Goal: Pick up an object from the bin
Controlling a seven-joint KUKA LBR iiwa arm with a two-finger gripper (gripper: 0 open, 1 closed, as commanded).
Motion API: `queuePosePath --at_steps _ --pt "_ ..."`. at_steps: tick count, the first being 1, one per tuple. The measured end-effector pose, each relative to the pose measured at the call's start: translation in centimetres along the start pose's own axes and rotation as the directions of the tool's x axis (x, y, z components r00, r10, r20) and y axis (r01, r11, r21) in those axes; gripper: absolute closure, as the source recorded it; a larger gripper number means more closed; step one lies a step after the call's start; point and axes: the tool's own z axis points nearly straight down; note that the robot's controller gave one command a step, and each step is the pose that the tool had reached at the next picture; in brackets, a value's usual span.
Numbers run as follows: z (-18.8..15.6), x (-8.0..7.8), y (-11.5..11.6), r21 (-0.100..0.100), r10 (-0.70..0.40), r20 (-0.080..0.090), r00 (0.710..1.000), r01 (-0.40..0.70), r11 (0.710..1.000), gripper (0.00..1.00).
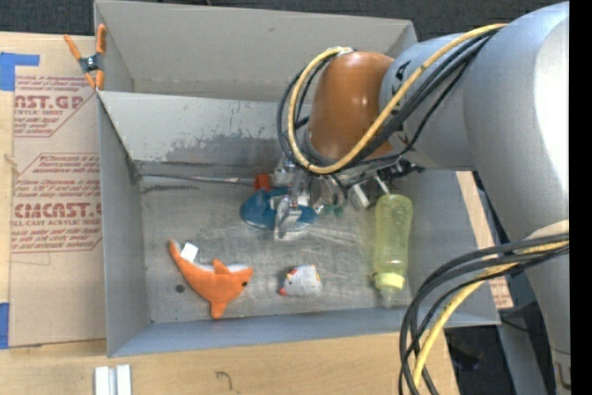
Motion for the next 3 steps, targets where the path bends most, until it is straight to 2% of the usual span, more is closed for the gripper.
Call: queuePosePath --at_steps 3 --pt "0.00 0.00 0.00 0.000 0.000 0.000 1.000 0.000 1.000 1.00"
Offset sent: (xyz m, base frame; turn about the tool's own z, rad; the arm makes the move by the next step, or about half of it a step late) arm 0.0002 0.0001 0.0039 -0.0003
